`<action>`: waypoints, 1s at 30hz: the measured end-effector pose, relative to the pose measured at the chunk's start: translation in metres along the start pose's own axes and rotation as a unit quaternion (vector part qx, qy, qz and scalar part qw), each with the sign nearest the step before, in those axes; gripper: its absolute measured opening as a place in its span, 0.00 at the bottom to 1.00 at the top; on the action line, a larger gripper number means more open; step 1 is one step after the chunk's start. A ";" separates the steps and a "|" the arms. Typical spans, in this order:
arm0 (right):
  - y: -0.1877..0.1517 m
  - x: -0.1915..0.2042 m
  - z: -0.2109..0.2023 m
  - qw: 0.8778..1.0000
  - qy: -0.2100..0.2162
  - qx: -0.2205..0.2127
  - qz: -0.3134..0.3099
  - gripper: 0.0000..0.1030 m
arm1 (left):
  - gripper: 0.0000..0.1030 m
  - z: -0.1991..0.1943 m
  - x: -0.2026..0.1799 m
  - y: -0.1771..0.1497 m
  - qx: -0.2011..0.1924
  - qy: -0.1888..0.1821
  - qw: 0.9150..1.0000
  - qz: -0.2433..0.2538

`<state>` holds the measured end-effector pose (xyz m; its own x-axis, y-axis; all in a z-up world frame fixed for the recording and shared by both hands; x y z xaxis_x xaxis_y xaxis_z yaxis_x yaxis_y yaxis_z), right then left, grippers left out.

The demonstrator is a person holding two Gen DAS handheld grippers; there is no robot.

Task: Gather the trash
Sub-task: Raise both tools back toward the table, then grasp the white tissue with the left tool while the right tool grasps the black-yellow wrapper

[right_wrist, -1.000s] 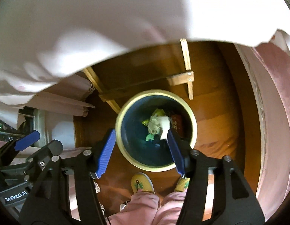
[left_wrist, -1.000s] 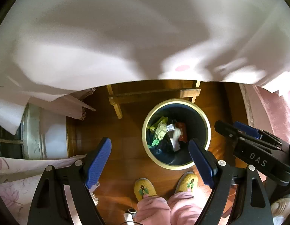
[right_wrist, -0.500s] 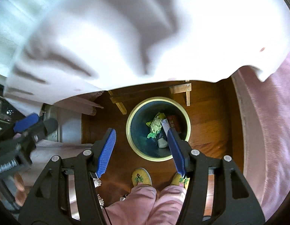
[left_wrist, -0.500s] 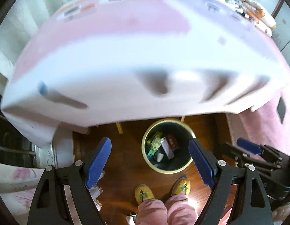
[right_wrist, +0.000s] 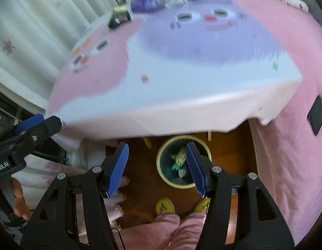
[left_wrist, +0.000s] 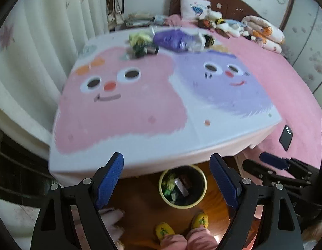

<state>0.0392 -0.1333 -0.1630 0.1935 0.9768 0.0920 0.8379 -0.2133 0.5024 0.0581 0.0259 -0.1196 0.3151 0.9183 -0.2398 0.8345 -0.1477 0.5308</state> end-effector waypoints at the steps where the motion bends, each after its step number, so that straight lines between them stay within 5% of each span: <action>1: 0.008 0.004 -0.010 1.000 -0.002 -0.009 0.000 0.53 | 0.83 -0.006 0.001 0.006 -0.005 -0.003 1.000 0.004; 16: 0.102 0.002 -0.095 0.994 -0.029 -0.108 -0.002 0.53 | 0.83 -0.064 -0.031 0.129 -0.079 -0.007 0.995 0.065; 25: 0.194 -0.039 -0.074 0.992 -0.021 -0.124 -0.007 0.53 | 0.83 -0.019 -0.065 0.217 -0.102 0.034 0.991 0.078; 30: 0.275 -0.077 -0.031 0.993 0.004 -0.118 -0.023 0.53 | 0.83 0.044 -0.082 0.276 -0.074 0.050 0.996 0.028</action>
<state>0.2392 -0.2662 -0.0054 0.1529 0.9857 0.0707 0.7026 -0.1587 0.6937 0.2823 -0.1065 0.0109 0.3068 0.9431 -0.1282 0.7388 -0.1511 0.6568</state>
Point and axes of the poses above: each gripper's, at about its wrist camera, not at the fingertips, and z roughly the way its jaws point, x to its left, y to its top, the point moved 9 cm from there along z, roughly the way its jaws point, and after that the axes turned 12 degrees about -y, right-handed, at the moved point
